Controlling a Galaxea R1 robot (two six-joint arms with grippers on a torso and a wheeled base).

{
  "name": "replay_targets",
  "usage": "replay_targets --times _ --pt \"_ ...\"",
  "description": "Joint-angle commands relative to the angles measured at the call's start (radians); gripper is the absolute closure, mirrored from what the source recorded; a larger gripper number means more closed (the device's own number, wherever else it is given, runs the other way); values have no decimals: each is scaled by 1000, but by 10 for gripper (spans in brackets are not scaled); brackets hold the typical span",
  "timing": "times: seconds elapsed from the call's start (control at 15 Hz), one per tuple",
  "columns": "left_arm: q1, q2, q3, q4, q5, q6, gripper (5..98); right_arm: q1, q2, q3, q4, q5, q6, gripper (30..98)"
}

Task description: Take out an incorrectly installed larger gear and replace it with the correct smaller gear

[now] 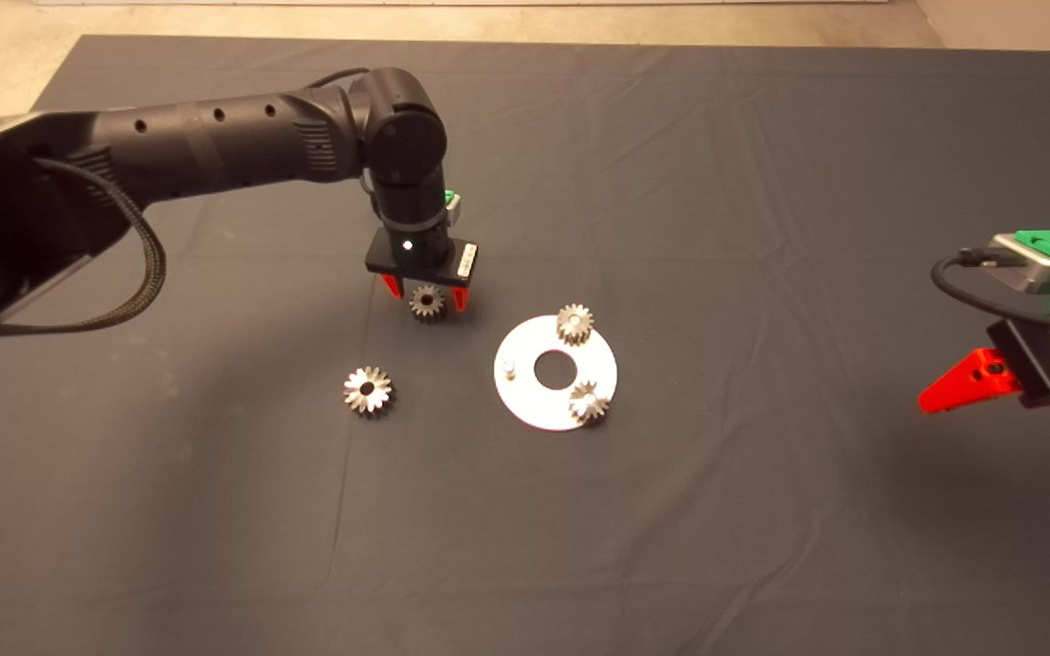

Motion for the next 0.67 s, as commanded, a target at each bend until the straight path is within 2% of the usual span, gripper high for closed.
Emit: replay_targets --times 0.0,0.2,0.6 --pt "1 0 7 -4 7 1 370 20 0 0 34 -1 3 472" --pt "9 0 4 -4 7 1 425 20 0 0 34 -1 3 472" --pt "16 -1 4 -4 7 3 424 24 0 -1 34 -1 3 472"
